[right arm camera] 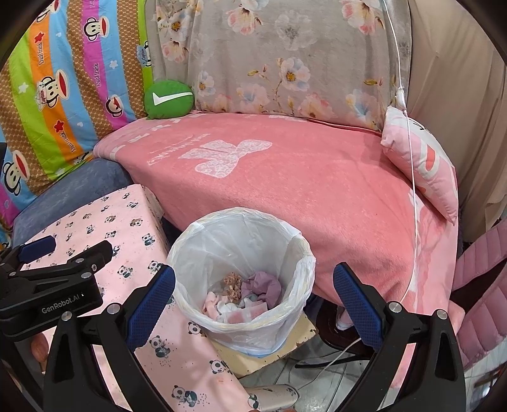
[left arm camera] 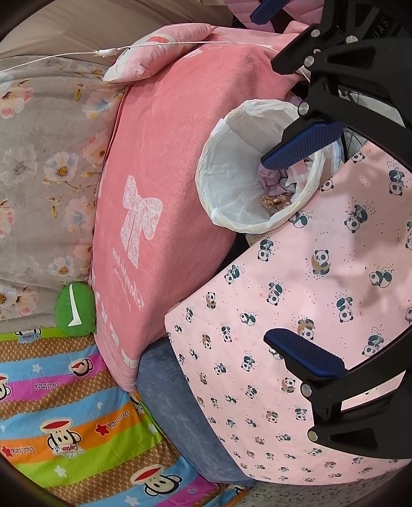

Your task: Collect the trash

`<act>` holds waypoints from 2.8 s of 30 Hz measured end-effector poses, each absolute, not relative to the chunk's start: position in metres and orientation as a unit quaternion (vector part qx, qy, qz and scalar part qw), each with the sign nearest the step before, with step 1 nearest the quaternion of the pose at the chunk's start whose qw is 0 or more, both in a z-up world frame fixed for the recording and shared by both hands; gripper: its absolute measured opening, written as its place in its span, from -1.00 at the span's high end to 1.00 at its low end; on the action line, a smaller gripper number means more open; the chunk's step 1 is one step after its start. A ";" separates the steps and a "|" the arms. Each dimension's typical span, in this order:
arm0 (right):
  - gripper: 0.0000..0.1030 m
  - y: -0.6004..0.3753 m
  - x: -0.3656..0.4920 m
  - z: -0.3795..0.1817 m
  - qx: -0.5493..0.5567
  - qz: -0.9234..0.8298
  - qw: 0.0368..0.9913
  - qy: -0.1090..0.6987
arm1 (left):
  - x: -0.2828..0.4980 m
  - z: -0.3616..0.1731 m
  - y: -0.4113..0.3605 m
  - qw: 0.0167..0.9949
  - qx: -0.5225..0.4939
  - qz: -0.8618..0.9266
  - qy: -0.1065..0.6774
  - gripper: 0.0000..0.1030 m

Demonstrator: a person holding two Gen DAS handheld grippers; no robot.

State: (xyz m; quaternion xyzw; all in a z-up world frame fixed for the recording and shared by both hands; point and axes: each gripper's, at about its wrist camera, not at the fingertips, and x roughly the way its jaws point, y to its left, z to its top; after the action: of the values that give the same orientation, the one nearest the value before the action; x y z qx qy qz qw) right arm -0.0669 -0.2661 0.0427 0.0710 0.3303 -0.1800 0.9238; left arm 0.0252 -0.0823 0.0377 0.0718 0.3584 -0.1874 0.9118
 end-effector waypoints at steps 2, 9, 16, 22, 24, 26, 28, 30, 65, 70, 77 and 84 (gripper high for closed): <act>-0.91 -0.266 -0.067 0.042 0.071 -0.180 0.923 0.332 | 0.024 0.037 -0.083 0.911 0.073 -0.189 0.359 -0.86; -0.91 -0.267 -0.067 0.042 0.073 -0.180 0.923 0.333 | 0.024 0.034 -0.086 0.906 0.081 -0.191 0.369 -0.86; -0.90 -0.266 -0.067 0.040 0.073 -0.180 0.922 0.335 | 0.024 0.031 -0.087 0.904 0.084 -0.189 0.374 -0.87; -0.91 -0.265 -0.068 0.039 0.074 -0.180 0.922 0.336 | 0.025 0.030 -0.088 0.903 0.085 -0.191 0.375 -0.86; -0.91 -0.265 -0.067 0.039 0.074 -0.180 0.922 0.336 | 0.024 0.029 -0.088 0.903 0.086 -0.191 0.375 -0.87; -0.91 -0.265 -0.068 0.038 0.074 -0.180 0.921 0.336 | 0.024 0.028 -0.089 0.902 0.088 -0.192 0.376 -0.87; -0.91 -0.265 -0.068 0.037 0.075 -0.181 0.921 0.337 | 0.024 0.028 -0.089 0.902 0.089 -0.193 0.376 -0.87; -0.91 -0.264 -0.068 0.036 0.075 -0.181 0.921 0.337 | 0.024 0.028 -0.090 0.901 0.089 -0.194 0.377 -0.87; -0.91 -0.270 -0.071 0.030 0.079 -0.184 0.919 0.340 | 0.022 0.022 -0.095 0.896 0.096 -0.197 0.386 -0.86; -0.91 -0.270 -0.071 0.030 0.079 -0.184 0.919 0.339 | 0.023 0.021 -0.095 0.895 0.096 -0.198 0.389 -0.87; -0.91 -0.270 -0.071 0.030 0.080 -0.183 0.919 0.340 | 0.023 0.020 -0.097 0.893 0.099 -0.200 0.391 -0.87; -0.91 -0.272 -0.072 0.028 0.080 -0.184 0.919 0.341 | 0.024 0.019 -0.097 0.893 0.099 -0.200 0.392 -0.87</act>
State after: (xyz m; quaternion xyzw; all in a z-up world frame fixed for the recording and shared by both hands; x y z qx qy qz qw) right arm -0.0715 -0.2723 0.0284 0.0797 0.3408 -0.1838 0.9185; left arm 0.0238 -0.0973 0.0192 0.0987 0.3916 -0.2000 0.8927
